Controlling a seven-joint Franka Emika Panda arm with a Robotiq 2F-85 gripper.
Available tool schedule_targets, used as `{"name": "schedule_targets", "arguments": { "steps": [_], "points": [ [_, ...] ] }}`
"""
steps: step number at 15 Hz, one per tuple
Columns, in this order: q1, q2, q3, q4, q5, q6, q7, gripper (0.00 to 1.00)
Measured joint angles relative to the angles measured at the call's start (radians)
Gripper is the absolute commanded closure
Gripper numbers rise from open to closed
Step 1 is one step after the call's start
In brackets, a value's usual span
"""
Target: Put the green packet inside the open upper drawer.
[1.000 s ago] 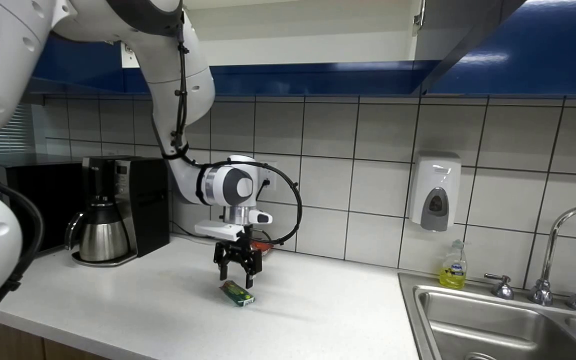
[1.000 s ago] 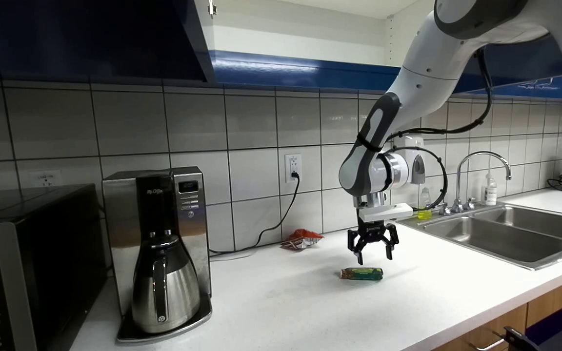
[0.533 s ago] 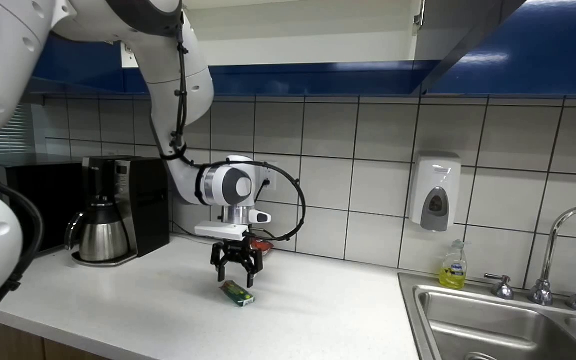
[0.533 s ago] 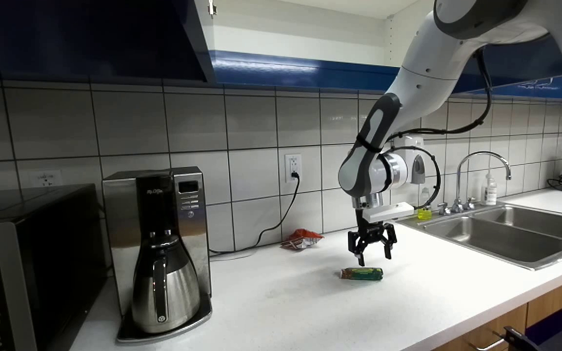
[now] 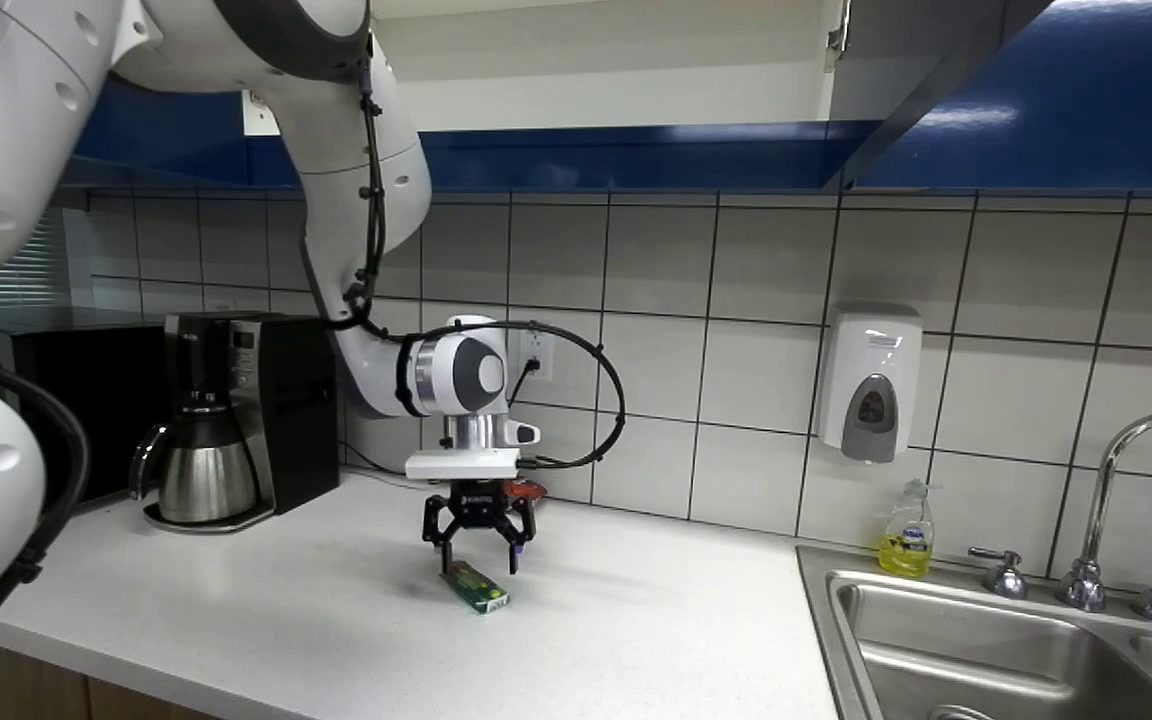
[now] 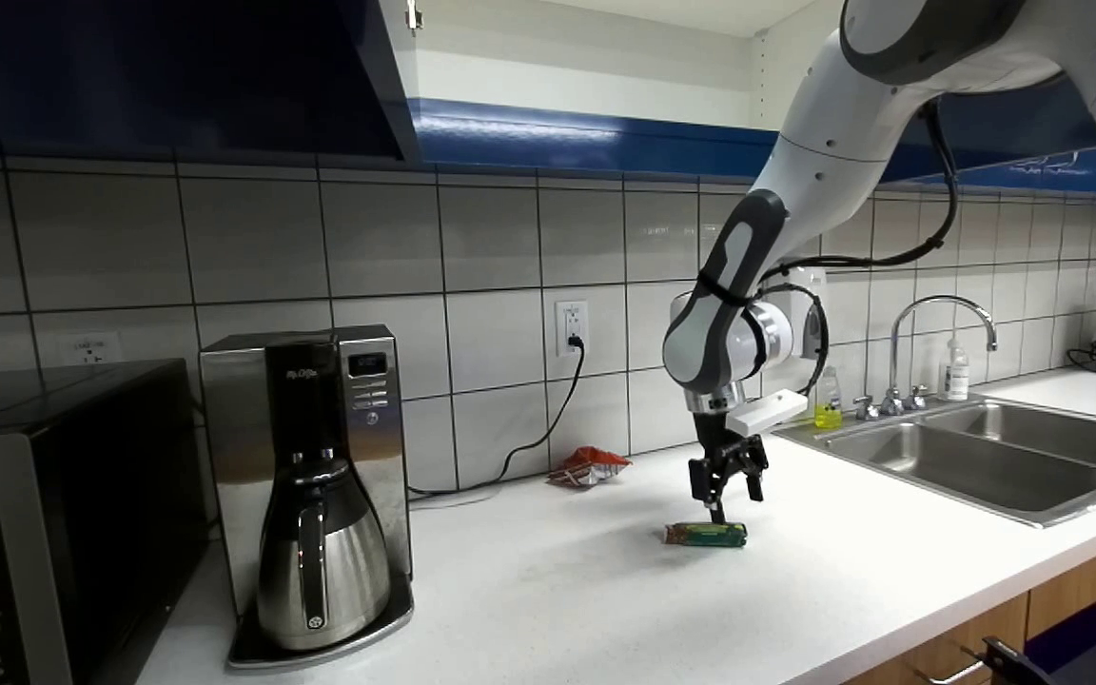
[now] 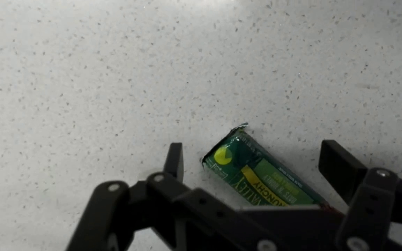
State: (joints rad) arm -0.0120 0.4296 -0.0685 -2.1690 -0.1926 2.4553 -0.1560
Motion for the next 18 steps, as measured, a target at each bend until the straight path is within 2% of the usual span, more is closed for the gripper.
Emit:
{"name": "schedule_targets", "arguments": {
  "steps": [8,18],
  "points": [
    [0.000,0.044,0.010,0.050,-0.099,0.002,-0.184,0.00],
    [-0.019,0.096,0.076,0.088,-0.105,0.028,-0.398,0.00]
  ]
}}
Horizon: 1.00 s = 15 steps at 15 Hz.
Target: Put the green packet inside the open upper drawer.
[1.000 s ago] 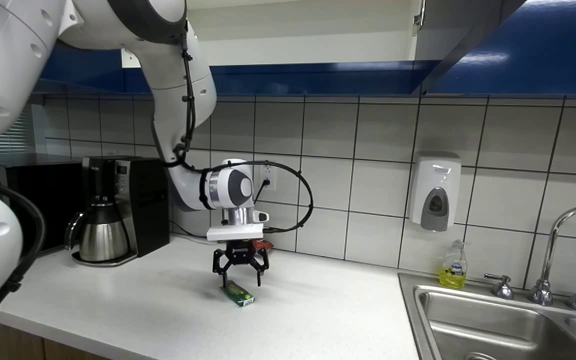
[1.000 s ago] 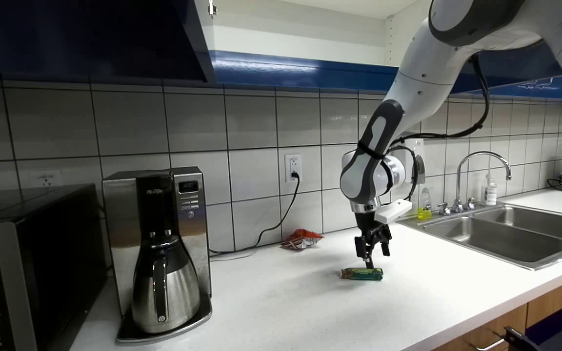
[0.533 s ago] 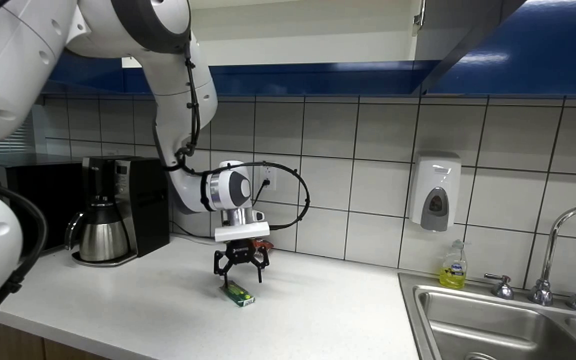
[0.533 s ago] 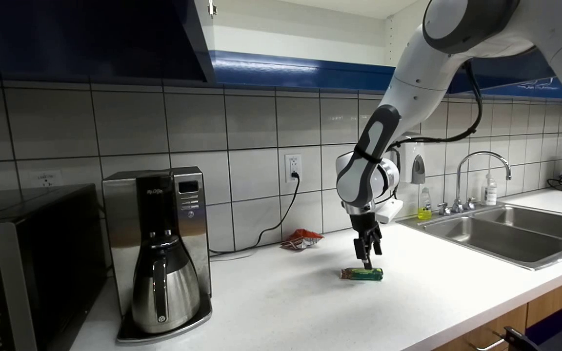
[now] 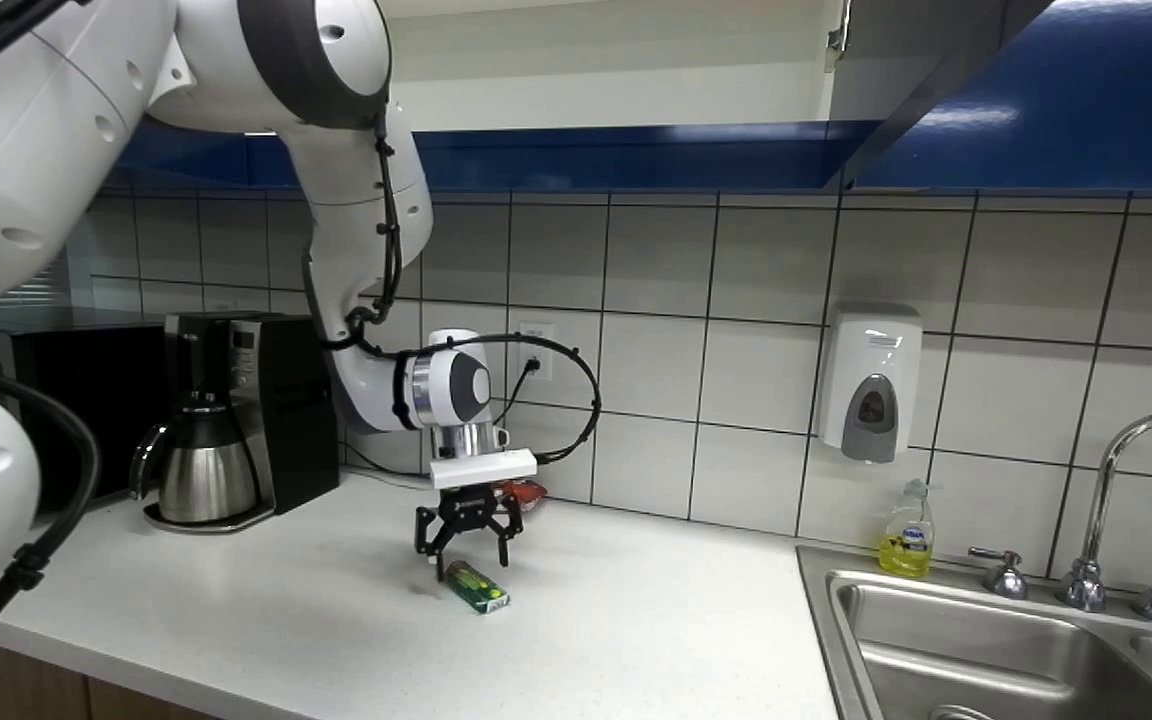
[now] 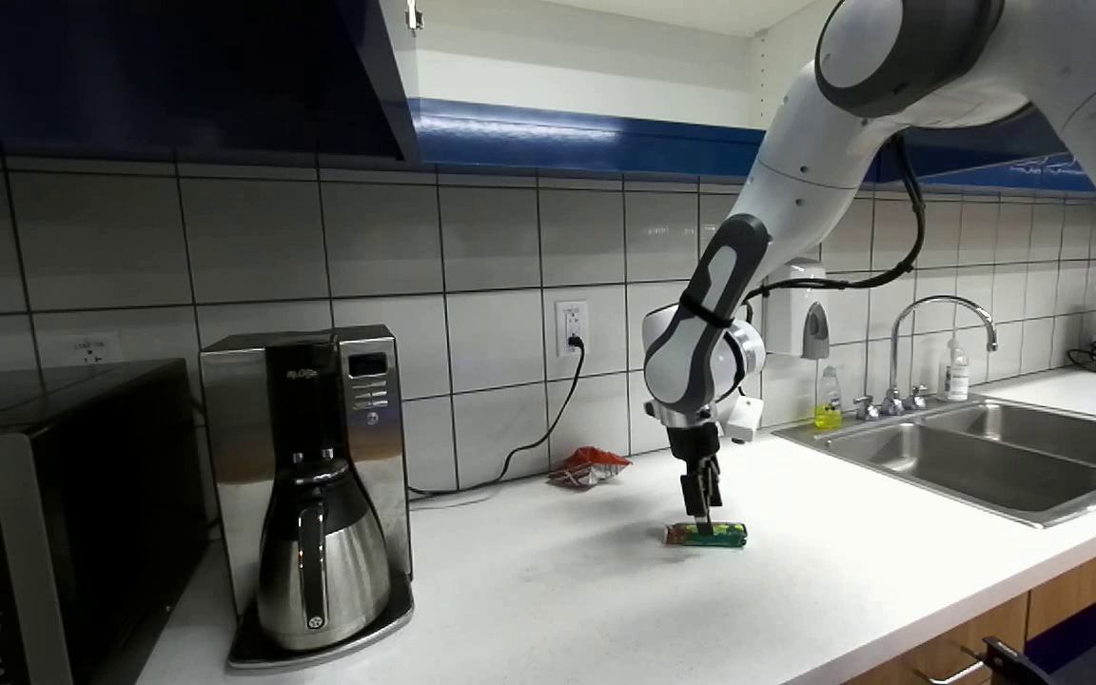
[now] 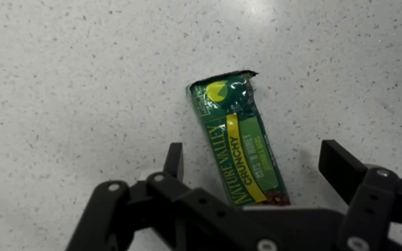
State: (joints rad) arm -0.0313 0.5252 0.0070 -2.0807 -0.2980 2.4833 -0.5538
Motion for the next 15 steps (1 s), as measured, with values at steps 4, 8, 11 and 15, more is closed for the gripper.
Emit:
{"name": "schedule_targets", "arguments": {
  "steps": [4,8,11,15],
  "points": [
    [-0.007,0.014,0.008,0.001,0.000,0.004,-0.038,0.00],
    [-0.007,0.023,0.008,0.002,0.000,0.006,-0.055,0.00],
    [-0.007,0.029,0.008,0.003,0.000,0.006,-0.059,0.00],
    [-0.007,0.032,0.008,0.004,0.000,0.006,-0.059,0.27]
  ]
}}
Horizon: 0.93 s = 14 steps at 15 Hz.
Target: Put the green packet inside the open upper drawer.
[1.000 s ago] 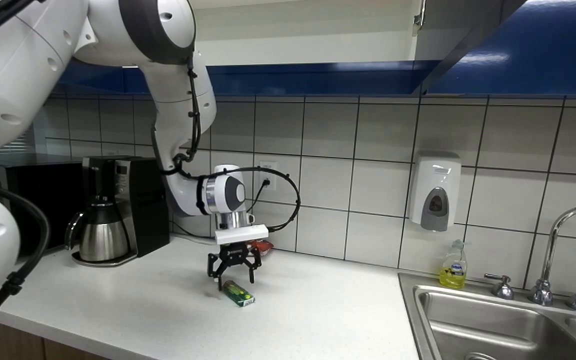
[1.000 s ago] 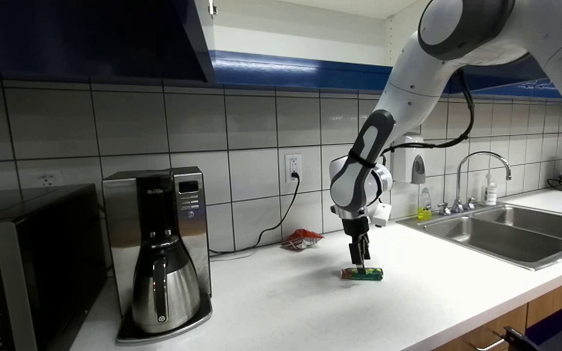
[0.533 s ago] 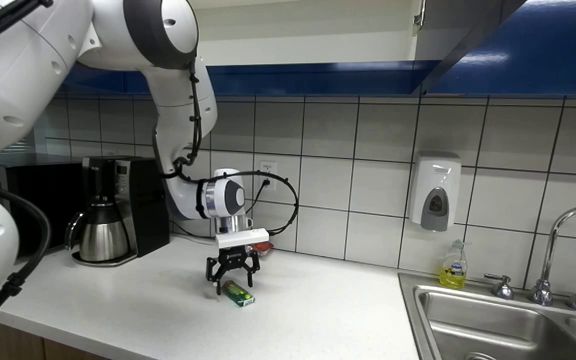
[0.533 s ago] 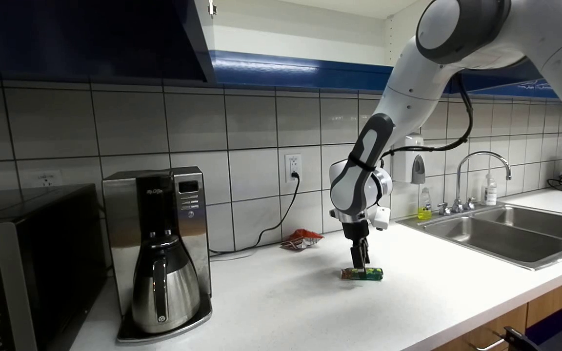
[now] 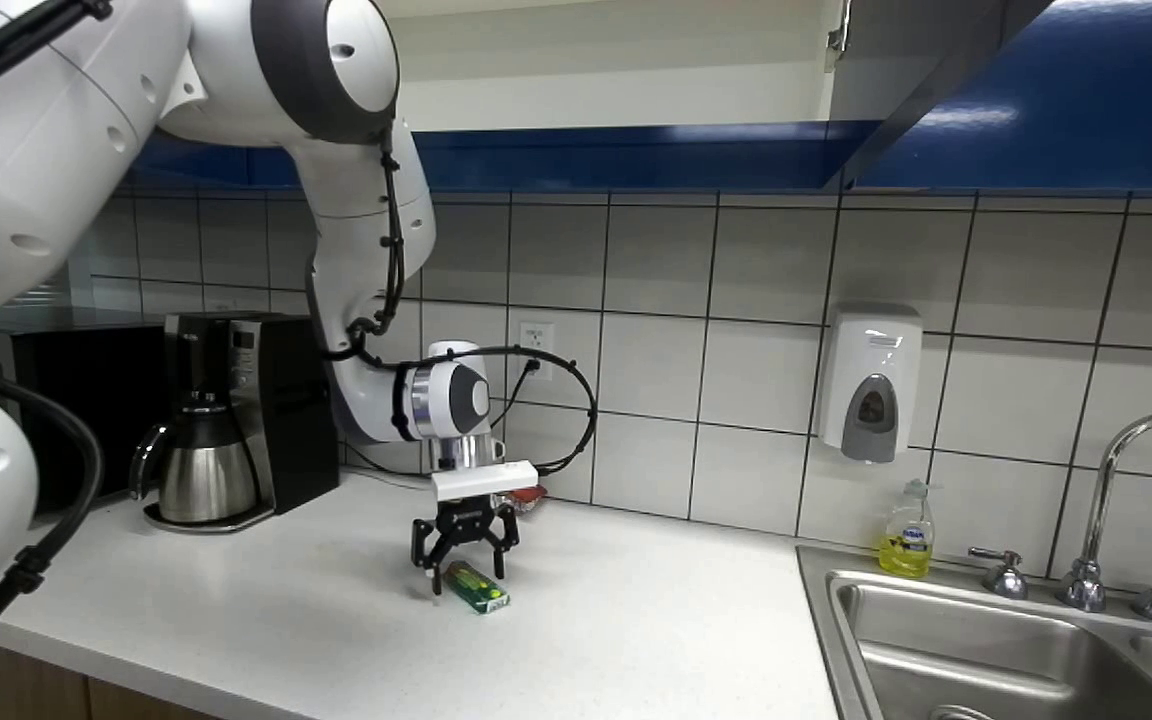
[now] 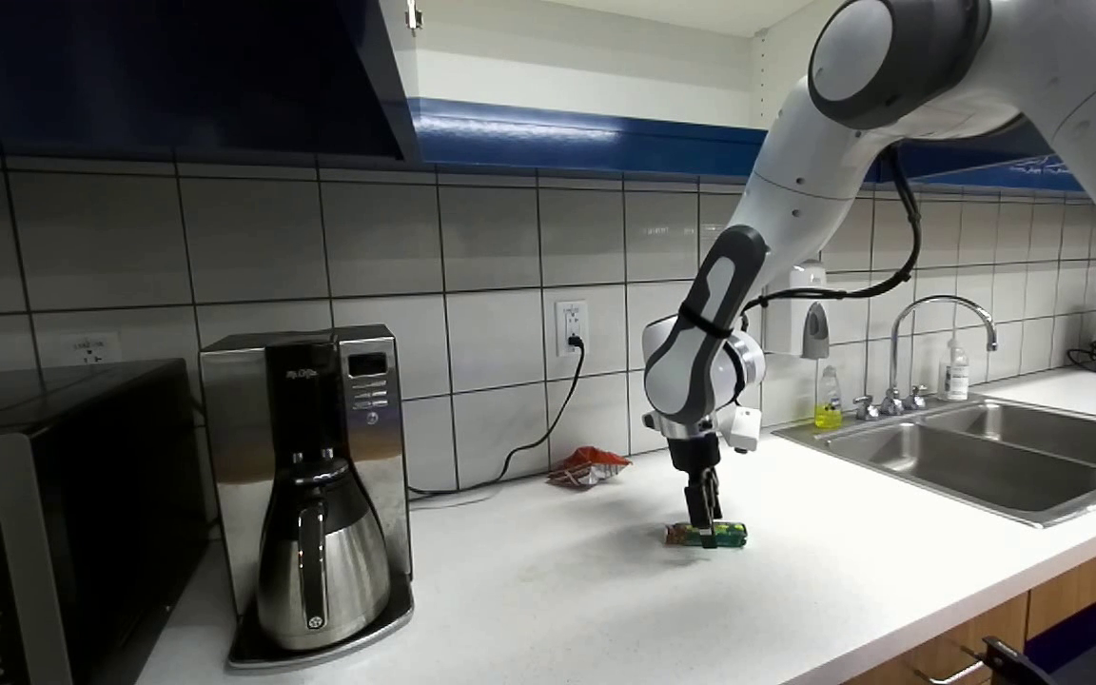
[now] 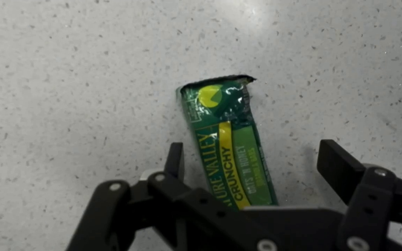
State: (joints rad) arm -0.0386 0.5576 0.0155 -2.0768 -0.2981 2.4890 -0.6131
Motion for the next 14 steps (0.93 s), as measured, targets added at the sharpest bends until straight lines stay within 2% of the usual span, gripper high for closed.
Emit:
{"name": "schedule_targets", "arguments": {
  "steps": [7,8,14],
  "points": [
    [0.000,0.012,0.000,0.008,0.000,0.000,0.000,0.81],
    [0.000,0.016,0.000,0.010,0.000,0.000,0.000,0.84],
    [-0.002,0.020,0.000,0.016,0.000,0.000,0.000,0.84]
  ]
}}
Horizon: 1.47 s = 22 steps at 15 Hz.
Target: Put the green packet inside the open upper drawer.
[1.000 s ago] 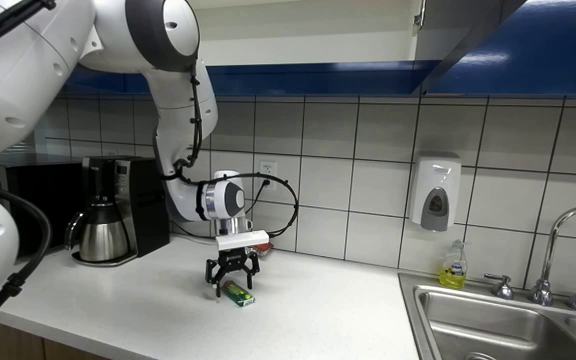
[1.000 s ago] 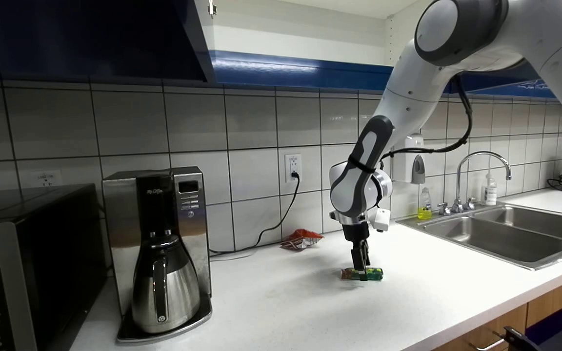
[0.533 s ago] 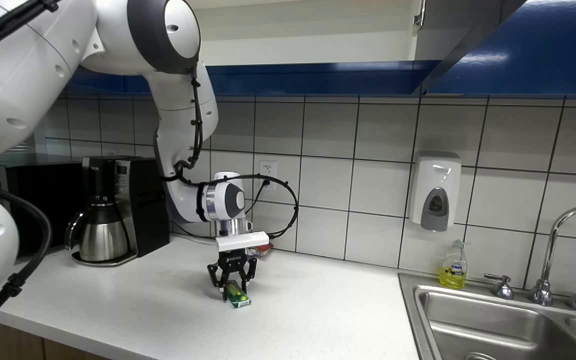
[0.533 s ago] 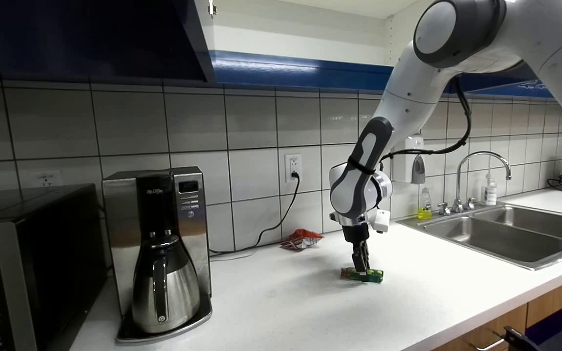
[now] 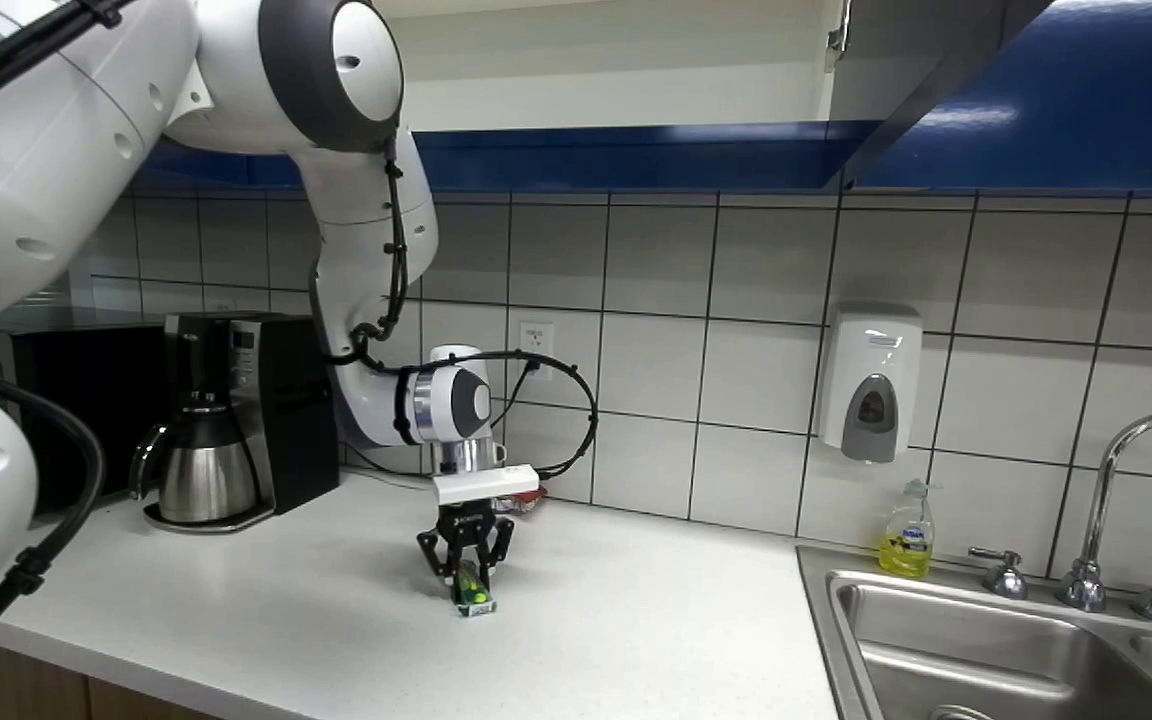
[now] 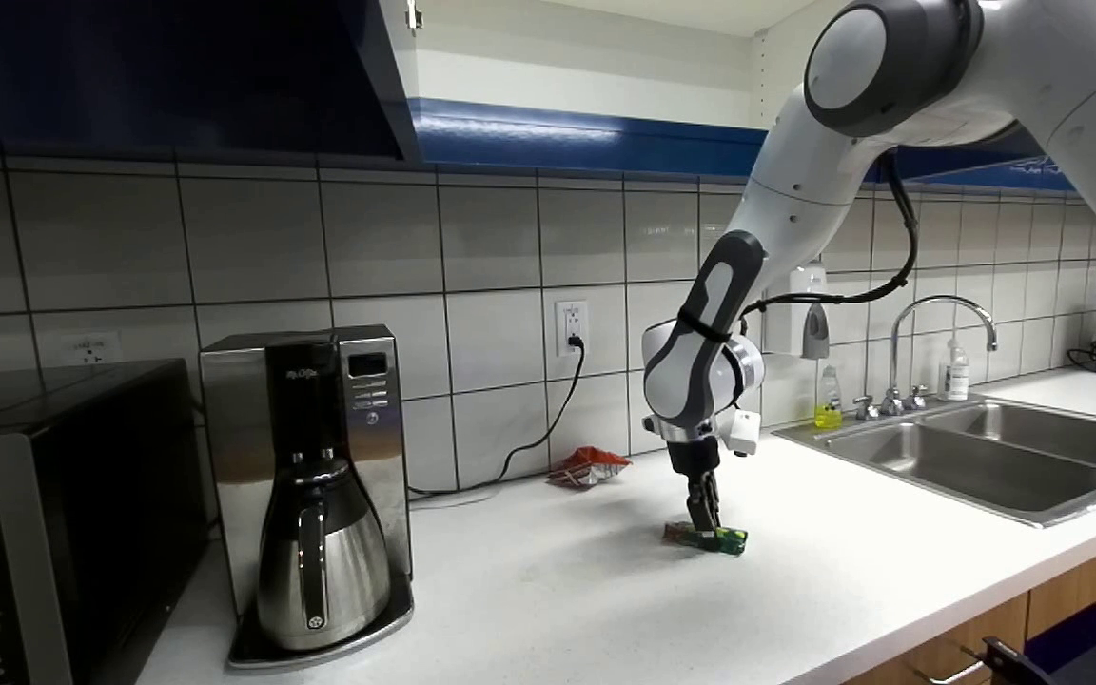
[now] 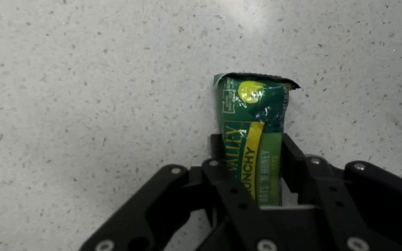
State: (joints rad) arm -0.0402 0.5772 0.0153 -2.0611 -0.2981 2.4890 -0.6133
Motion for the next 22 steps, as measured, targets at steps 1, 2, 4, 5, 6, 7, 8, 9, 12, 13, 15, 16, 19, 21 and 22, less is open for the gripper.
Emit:
{"name": "schedule_targets", "arguments": {
  "steps": [1,2,4,5,6,7,8,9,12,13,15,16,19,21,22],
  "points": [
    [0.000,0.000,0.000,0.000,0.000,0.000,0.000,0.84],
    [0.000,0.000,0.000,0.001,0.000,0.000,0.000,0.84],
    [0.000,0.000,0.000,0.001,0.000,0.000,0.000,0.84],
    [0.000,0.000,0.000,0.002,0.000,0.000,0.000,0.84],
    [0.000,0.000,0.000,0.003,0.000,0.000,0.000,0.84],
    [0.000,0.000,0.000,0.003,0.000,0.000,0.000,0.84],
    [0.000,-0.002,0.000,0.004,0.000,0.000,0.000,0.84],
    [0.000,-0.006,0.000,0.004,0.000,0.000,0.000,0.84],
    [0.000,-0.028,0.000,0.001,0.000,0.000,0.001,0.84],
    [0.001,-0.039,0.000,-0.002,0.000,0.000,0.001,0.84],
    [0.001,-0.066,0.000,-0.014,0.000,0.000,0.001,0.84],
    [0.002,-0.083,0.000,-0.024,0.000,0.000,0.002,0.84],
    [0.003,-0.140,0.000,-0.063,0.000,0.000,0.003,0.84],
    [0.003,-0.176,0.000,-0.092,0.000,0.000,0.005,0.84],
    [0.003,-0.192,0.000,-0.106,0.000,0.000,0.007,0.84]
  ]
}}
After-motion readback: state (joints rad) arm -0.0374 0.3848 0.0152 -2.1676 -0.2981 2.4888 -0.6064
